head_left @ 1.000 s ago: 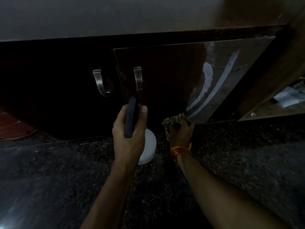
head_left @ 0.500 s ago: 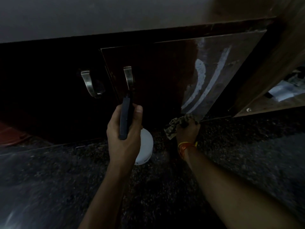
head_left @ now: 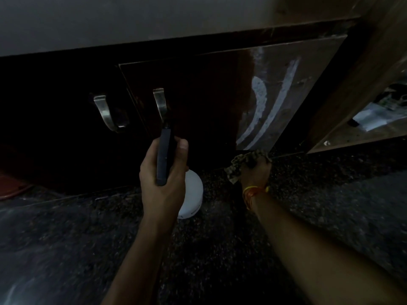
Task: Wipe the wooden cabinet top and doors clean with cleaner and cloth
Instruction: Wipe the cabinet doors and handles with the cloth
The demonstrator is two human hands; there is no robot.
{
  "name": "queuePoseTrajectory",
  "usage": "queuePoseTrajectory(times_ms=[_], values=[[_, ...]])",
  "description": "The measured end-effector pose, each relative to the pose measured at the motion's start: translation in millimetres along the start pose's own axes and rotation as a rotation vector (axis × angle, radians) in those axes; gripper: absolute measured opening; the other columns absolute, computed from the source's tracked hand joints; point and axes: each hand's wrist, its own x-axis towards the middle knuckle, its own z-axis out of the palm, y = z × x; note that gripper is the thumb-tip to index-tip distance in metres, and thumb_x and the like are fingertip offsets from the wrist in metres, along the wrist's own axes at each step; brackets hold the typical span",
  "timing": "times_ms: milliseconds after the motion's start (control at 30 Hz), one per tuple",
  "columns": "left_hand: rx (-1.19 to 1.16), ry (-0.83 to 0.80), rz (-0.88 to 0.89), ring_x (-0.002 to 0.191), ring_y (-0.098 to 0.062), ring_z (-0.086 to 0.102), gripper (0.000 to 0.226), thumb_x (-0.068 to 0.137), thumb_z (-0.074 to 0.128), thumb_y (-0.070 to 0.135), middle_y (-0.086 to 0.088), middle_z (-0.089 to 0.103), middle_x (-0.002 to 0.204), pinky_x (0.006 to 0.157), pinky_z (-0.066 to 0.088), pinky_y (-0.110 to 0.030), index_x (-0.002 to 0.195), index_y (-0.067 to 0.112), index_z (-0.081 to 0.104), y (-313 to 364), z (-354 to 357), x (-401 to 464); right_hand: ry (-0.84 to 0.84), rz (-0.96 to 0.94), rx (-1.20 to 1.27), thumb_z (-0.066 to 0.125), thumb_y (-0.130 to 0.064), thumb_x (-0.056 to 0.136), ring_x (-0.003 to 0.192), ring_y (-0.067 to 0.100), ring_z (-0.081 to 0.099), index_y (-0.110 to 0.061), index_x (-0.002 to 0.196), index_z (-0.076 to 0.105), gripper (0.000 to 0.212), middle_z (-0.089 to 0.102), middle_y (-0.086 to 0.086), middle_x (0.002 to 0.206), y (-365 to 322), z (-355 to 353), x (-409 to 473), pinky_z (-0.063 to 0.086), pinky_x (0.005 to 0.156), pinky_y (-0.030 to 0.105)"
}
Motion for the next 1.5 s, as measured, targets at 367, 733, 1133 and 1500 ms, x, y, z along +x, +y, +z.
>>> queuePoseTrajectory(times_ms=[367,733,1133,1500], values=[[0.012,-0.028,0.008,0.064,-0.011,0.054,0.022,0.097,0.053,0.027,-0.015,0.052,0.073,0.064,0.044,-0.013,0.096,0.005,0.058,-3.0,10.2,0.4,-0.023,-0.026,0.065,0.055,0.01,0.078,0.111,0.039,0.053,0.014,0.105,0.062,0.028,0.053,0.032,0.121,-2.1,-1.4,0.2,0.037,0.102,0.036],[-0.01,-0.042,0.02,0.066,-0.013,0.055,0.022,0.097,0.053,0.027,-0.016,0.052,0.076,0.064,0.045,-0.013,0.1,0.005,0.058,1.6,22.5,1.9,-0.022,0.0,0.109,0.059,0.008,0.077,0.117,0.04,0.049,0.013,0.111,0.059,0.034,0.045,0.031,0.127,-0.3,-1.8,3.0,0.036,0.106,0.037],[0.014,-0.017,-0.001,0.068,-0.03,0.052,0.021,0.097,0.055,0.03,-0.021,0.049,0.074,0.062,0.046,-0.027,0.093,0.01,0.058,14.9,19.3,-9.6,0.065,-0.072,0.091,0.059,0.006,0.077,0.12,0.037,0.048,0.011,0.112,0.057,0.036,0.05,0.028,0.126,-12.2,-38.0,20.7,0.037,0.105,0.04],[-0.061,-0.026,0.039,0.068,-0.013,0.057,0.029,0.094,0.053,0.033,-0.014,0.056,0.08,0.065,0.047,-0.016,0.104,0.006,0.061,49.1,33.5,-16.6,0.197,-0.434,0.092,0.058,0.001,0.085,0.121,0.038,0.048,0.005,0.113,0.058,0.028,0.051,0.026,0.124,-70.6,-85.2,10.5,0.039,0.102,0.035]])
